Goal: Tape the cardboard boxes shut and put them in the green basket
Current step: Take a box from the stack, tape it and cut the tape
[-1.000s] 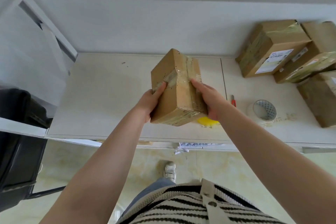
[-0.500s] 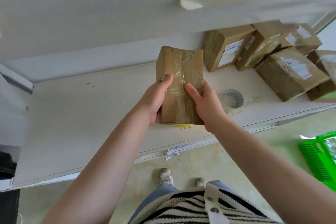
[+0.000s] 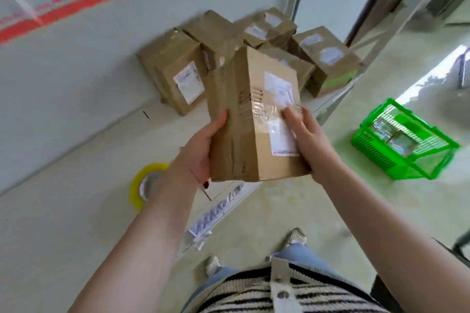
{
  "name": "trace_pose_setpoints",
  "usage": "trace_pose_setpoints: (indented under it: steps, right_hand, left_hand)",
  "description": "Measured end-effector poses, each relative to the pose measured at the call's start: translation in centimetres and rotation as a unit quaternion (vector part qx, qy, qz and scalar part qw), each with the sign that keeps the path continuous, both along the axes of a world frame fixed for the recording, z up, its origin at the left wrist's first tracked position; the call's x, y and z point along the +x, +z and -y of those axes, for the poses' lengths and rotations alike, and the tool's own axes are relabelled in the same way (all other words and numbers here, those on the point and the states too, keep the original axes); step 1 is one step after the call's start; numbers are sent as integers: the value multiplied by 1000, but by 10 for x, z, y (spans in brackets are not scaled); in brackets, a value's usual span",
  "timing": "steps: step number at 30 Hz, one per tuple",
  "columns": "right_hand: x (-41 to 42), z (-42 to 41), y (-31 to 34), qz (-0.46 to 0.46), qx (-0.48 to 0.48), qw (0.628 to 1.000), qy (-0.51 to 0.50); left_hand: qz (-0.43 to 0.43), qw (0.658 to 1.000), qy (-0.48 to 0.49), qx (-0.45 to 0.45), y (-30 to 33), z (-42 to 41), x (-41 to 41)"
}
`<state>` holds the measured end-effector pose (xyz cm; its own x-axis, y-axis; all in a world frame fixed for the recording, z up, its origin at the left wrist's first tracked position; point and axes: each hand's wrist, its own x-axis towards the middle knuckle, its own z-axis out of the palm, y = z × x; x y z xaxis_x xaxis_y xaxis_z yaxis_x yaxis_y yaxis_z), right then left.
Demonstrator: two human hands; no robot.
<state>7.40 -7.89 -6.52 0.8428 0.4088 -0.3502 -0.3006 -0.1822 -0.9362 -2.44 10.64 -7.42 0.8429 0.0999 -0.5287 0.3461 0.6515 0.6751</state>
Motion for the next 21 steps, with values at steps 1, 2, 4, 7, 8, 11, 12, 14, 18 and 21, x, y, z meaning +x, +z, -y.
trace_pose_setpoints:
  steps: [1,2,4,7,8,11,12,14,18,21]
  right_hand:
    - [13,19,-2,-33,5,999,1]
    - [26,39,-5,-61,14,998,0]
    - [51,78,-11,-92,27,995,-24]
    - [87,136,-20,-87,25,992,-85]
    - [98,156,-22,-82,19,991,-106]
    - [129,214,-28,-49,-20,982,-180]
    - [139,233,-30,-35,-32,978,-205]
    - [156,266,-36,-26,-34,968,-247]
    - [185,312,-51,-37,-40,949,-309]
    - [206,336,-63,-31,-60,937,-342]
  left_hand:
    - [-1,1000,-12,-16,-6,14,17]
    - [3,999,-28,-29,-13,29,34]
    - [13,997,-67,-46,-28,60,71]
    - [-4,990,-126,-59,-45,113,129]
    - [-8,986,-153,-61,-49,133,147]
    - [-7,978,-202,46,-56,190,201]
    - [2,972,-210,108,-57,209,218]
    - [19,955,-229,187,-55,248,248]
    - [14,944,-290,158,-46,314,293]
    - [9,923,-348,164,-51,352,333]
